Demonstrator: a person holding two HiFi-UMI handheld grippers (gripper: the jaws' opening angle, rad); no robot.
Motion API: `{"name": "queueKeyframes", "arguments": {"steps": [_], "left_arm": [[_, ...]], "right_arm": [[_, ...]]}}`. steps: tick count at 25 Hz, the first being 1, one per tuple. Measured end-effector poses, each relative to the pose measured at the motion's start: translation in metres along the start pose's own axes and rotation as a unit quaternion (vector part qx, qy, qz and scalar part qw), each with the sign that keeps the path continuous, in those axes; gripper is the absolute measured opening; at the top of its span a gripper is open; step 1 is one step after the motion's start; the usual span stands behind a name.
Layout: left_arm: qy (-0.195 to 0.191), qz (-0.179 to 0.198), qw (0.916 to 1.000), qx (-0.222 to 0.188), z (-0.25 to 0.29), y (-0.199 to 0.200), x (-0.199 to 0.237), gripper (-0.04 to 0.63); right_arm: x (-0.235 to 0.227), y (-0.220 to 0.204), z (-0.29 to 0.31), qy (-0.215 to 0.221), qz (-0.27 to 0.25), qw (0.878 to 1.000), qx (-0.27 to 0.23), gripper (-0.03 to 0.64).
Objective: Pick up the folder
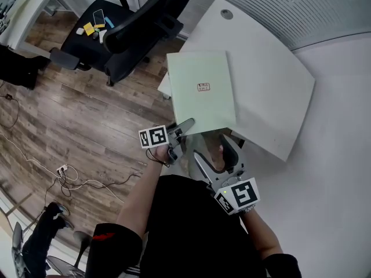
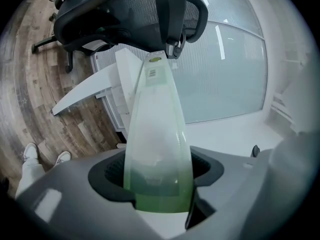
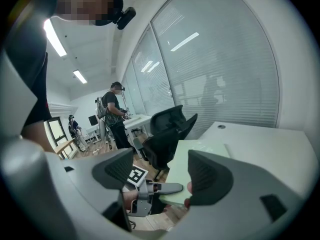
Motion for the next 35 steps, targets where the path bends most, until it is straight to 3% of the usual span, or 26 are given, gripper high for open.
{"name": "queueKeyframes", "arguments": {"steps": [7, 13, 20, 22, 24, 28, 35], "left_arm": [[-0.005, 0.009, 0.9998, -0.018, -0.012, 0.011, -0.025, 0.284], [-0.021, 0.017, 0.9996, 0.005, -0.015, 0.002, -0.043, 0.278], [-0.049, 0.043, 0.9977, -0.016, -0.029, 0.0, -0.093, 0.276], [-0.064, 0.055, 0.996, -0.028, -0.035, 0.004, -0.111, 0.276], [-0.078, 0.062, 0.9941, -0.043, -0.041, 0.009, -0.131, 0.276], [-0.052, 0.09, 0.9925, -0.064, -0.057, 0.018, -0.162, 0.276], [-0.104, 0.106, 0.9824, -0.112, -0.082, 0.033, -0.212, 0.276]], "right_arm": [[-0.002, 0.001, 0.0, 0.01, 0.0, 1.0, -0.003, 0.338], [-0.004, 0.006, -0.006, 0.013, 0.005, 1.0, -0.013, 0.337], [-0.008, 0.02, -0.02, 0.01, -0.003, 0.999, -0.034, 0.328], [-0.01, 0.027, -0.025, 0.001, -0.003, 0.999, -0.046, 0.275], [-0.012, 0.034, -0.033, -0.013, -0.002, 0.998, -0.06, 0.156], [-0.016, 0.043, -0.045, -0.033, 0.002, 0.996, -0.081, 0.042], [-0.013, 0.063, -0.059, -0.05, 0.003, 0.993, -0.111, 0.003]]}}
Point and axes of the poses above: the fingertips, and each gripper's own axes: z forward along the fingers, x to its left, y out of its top, the point moved 5 cm from there along -z, backward along the fingers, and after that the axes turned 3 degrees about x, right-handed, at the moved point
